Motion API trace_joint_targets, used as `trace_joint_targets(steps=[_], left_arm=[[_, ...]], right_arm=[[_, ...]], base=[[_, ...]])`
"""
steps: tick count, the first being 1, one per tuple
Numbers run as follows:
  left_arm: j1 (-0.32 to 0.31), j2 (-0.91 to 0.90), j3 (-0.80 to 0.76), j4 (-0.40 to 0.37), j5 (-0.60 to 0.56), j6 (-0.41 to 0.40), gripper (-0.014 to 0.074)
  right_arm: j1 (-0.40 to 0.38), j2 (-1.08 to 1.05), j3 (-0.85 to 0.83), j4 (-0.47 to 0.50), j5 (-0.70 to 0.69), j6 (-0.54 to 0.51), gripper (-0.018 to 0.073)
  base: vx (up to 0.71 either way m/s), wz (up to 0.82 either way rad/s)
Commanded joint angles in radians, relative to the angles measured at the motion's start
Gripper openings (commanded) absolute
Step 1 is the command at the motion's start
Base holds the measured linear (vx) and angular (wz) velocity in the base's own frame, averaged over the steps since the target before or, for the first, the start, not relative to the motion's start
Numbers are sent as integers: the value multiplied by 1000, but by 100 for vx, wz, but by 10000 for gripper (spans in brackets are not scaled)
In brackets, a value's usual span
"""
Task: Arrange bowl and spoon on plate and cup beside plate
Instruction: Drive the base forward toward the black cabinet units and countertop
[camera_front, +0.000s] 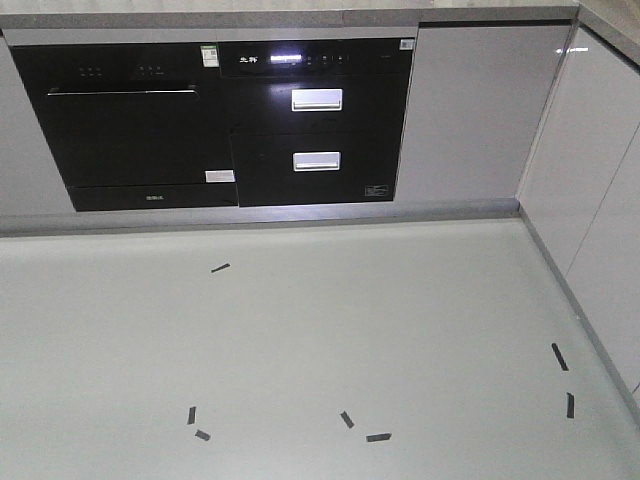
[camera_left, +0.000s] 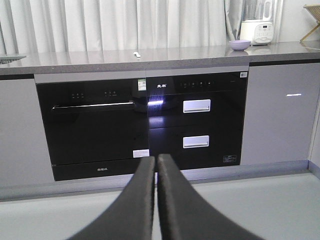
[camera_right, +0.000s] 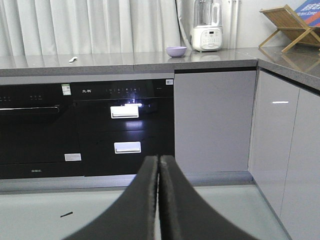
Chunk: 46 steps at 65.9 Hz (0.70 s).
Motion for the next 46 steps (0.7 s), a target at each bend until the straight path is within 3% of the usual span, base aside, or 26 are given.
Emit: trace_joint_targets(steps=[1,46], left_arm=[[-1,18,30,0,-78,-7,-6],[-1,18,30,0,-78,-7,-6]], right_arm=[[1,-13,16,-6,-77,-4,-5],[1,-13,16,-6,-77,-4,-5]], base=[[9,-2],[9,-3]])
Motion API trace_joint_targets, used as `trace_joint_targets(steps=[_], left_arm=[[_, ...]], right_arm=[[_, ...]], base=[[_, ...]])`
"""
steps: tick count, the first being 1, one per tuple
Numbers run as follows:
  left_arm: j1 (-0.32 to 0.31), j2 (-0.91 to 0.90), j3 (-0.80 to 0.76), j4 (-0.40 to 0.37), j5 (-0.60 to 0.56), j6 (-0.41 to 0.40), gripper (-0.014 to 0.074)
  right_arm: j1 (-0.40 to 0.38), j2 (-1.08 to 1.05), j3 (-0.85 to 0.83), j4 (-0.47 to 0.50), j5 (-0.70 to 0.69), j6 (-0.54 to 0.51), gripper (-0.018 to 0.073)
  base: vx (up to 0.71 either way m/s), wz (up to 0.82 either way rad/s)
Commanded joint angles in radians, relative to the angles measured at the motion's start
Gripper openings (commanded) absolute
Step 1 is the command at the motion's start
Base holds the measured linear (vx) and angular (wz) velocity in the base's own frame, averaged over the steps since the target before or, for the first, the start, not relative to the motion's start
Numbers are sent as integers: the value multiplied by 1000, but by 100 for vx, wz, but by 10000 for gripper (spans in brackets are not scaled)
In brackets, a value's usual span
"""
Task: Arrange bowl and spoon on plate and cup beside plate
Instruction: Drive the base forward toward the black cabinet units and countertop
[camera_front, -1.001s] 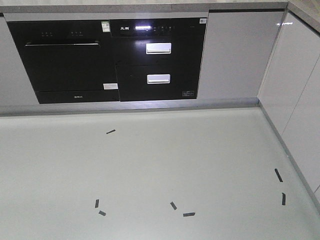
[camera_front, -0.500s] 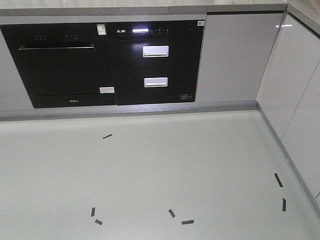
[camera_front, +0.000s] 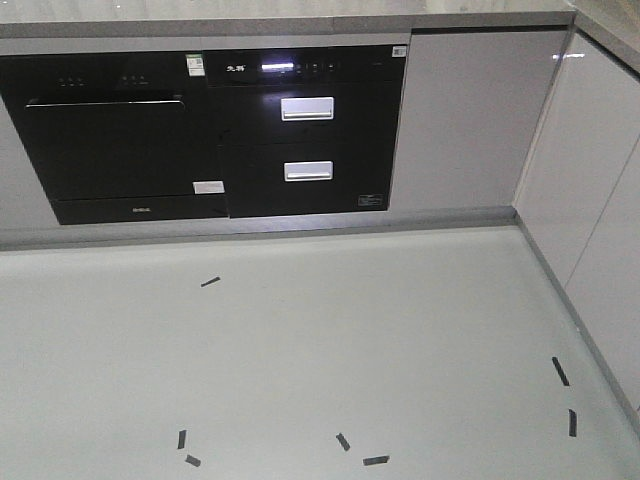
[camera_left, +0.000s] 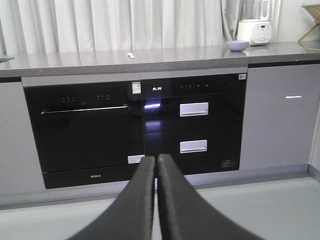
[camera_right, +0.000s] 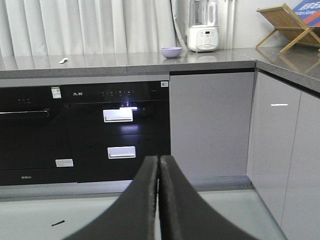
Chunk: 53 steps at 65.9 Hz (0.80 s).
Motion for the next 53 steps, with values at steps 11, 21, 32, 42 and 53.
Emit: trace_joint_targets(steps=[11,21,32,42,53], left_arm=[[-1,18,30,0,-78,-7,-6],[-1,18,30,0,-78,-7,-6],[-1,18,30,0,-78,-7,-6],[-1,18,30,0,-78,-7,-6],[-1,18,30,0,-78,-7,-6]], right_arm=[[1,-13,16,-6,-77,-4,-5],[1,-13,16,-6,-77,-4,-5],[1,-13,16,-6,-77,-4,-5],[1,-13,16,-6,-77,-4,-5],[1,-13,16,-6,-77,-4,-5]], base=[[6,12],[5,13],[5,12],[5,9],[4,7]])
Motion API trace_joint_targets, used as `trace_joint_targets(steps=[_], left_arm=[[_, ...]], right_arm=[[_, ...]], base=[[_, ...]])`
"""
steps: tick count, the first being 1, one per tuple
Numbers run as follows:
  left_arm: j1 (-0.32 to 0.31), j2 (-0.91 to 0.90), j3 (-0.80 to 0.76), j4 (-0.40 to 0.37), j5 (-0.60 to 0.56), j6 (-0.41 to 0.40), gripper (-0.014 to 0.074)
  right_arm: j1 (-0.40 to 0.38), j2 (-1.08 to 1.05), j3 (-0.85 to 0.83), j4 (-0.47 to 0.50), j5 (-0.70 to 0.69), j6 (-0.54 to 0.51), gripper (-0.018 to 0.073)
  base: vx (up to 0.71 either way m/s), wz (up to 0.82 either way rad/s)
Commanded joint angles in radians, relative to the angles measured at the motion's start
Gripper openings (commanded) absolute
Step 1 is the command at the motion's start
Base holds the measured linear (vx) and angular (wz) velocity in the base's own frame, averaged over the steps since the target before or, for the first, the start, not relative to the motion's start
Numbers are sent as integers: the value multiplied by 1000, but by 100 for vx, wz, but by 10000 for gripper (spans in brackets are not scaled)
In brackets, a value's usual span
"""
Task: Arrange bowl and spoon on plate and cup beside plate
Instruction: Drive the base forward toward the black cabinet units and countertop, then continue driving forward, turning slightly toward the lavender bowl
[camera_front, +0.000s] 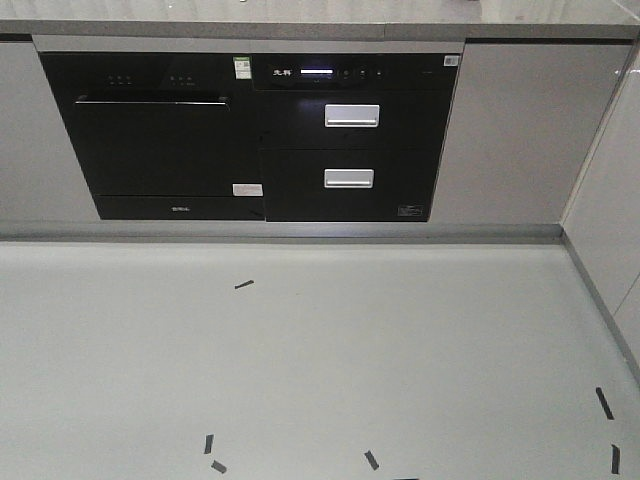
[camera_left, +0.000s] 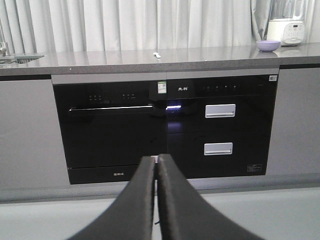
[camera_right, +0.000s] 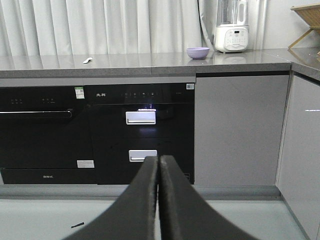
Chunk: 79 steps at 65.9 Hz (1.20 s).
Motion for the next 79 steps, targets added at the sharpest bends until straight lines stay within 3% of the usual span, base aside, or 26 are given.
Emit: trace_joint_targets(steps=[1,79], left_arm=[[-1,18,30,0,-78,-7,-6],[-1,18,30,0,-78,-7,-6]], right_arm=[[1,-13,16,-6,-77,-4,-5],[1,-13,16,-6,-77,-4,-5]], base=[[4,5],[3,2]])
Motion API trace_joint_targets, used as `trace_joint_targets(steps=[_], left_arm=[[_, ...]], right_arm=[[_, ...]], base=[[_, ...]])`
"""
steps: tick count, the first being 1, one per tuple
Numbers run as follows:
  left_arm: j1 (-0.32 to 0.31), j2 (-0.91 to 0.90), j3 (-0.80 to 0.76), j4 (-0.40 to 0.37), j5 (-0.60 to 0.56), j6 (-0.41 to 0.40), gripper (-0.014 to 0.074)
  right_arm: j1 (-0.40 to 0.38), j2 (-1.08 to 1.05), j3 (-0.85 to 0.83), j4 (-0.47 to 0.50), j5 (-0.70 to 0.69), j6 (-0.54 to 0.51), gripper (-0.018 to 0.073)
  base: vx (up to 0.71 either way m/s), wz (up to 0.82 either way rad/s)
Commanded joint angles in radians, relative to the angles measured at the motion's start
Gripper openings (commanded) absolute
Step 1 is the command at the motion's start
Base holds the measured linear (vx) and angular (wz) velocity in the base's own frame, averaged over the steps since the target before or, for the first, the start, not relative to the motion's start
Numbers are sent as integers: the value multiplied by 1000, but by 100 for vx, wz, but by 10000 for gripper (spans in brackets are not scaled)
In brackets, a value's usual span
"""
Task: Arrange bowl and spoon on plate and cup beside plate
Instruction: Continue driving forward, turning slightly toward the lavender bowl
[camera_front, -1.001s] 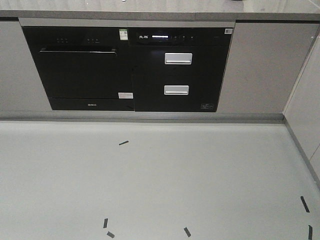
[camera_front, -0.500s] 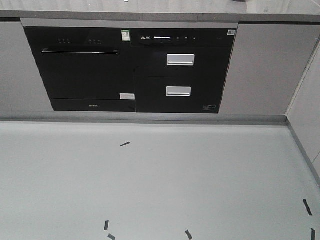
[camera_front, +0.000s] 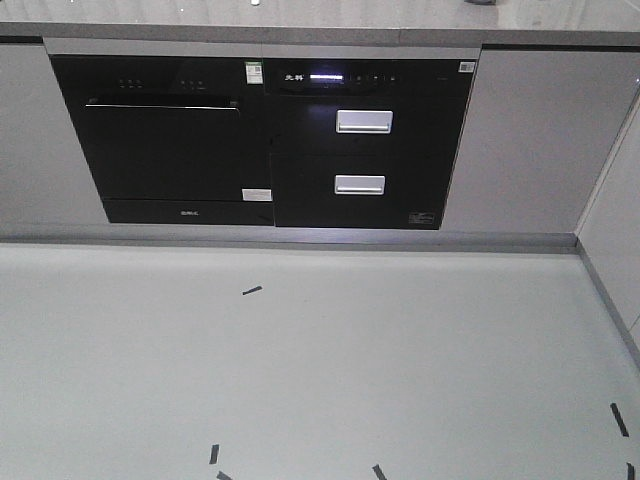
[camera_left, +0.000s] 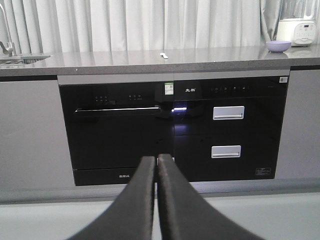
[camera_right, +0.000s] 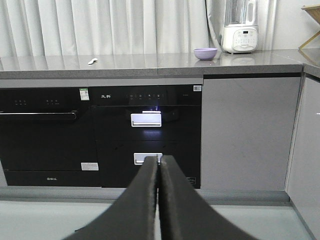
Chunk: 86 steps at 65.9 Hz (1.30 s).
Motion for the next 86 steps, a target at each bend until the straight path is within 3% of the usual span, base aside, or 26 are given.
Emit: trace_joint_targets(steps=[1,86], left_arm=[[-1,18,30,-1,-78,-7,-6],[-1,18,30,-1,-78,-7,-6]], right_arm=[[1,-13,16,-6,-77,-4,-5],[1,-13,16,-6,-77,-4,-5]], base=[[2,1],[5,-1]])
